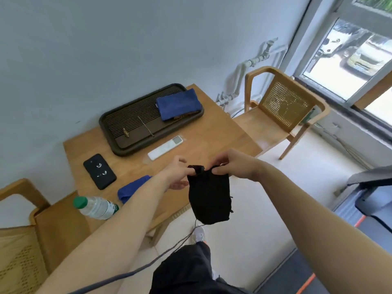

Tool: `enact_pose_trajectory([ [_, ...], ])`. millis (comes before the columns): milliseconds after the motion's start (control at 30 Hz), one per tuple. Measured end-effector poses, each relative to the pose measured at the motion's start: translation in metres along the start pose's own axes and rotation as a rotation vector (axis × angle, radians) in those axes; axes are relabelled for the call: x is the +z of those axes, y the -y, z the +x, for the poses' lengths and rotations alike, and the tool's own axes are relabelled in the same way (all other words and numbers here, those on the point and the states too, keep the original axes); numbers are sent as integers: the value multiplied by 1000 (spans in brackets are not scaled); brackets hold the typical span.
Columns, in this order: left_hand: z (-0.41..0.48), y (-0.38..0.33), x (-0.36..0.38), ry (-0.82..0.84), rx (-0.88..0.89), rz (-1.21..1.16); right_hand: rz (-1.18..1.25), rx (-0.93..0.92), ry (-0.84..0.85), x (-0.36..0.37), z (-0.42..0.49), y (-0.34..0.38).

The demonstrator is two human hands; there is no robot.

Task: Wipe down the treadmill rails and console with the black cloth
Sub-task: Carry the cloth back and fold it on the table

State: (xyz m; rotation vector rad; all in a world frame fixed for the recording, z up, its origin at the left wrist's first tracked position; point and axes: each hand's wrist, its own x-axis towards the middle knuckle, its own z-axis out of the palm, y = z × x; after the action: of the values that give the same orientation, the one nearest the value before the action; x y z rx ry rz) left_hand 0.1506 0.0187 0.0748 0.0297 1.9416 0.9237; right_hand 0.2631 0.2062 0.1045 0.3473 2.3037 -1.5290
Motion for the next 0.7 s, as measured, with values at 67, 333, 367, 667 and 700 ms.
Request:
enact_pose_trajectory([
  [67, 9, -7, -15, -50, 36, 79, -57, -30, 65, -11, 25, 12],
  [333, 17, -32, -93, -534, 183, -161, -180, -204, -29, -32, 114, 70],
  [367, 16, -33, -100, -550, 187, -193, -166, -223, -21, -32, 120, 75],
  [667, 51, 39, -45, -635, -45, -70, -321, -152, 178, 7, 154, -6],
  [700, 59, 52, -29, -642, -95, -41, -335, -126, 189, 15, 155, -26],
])
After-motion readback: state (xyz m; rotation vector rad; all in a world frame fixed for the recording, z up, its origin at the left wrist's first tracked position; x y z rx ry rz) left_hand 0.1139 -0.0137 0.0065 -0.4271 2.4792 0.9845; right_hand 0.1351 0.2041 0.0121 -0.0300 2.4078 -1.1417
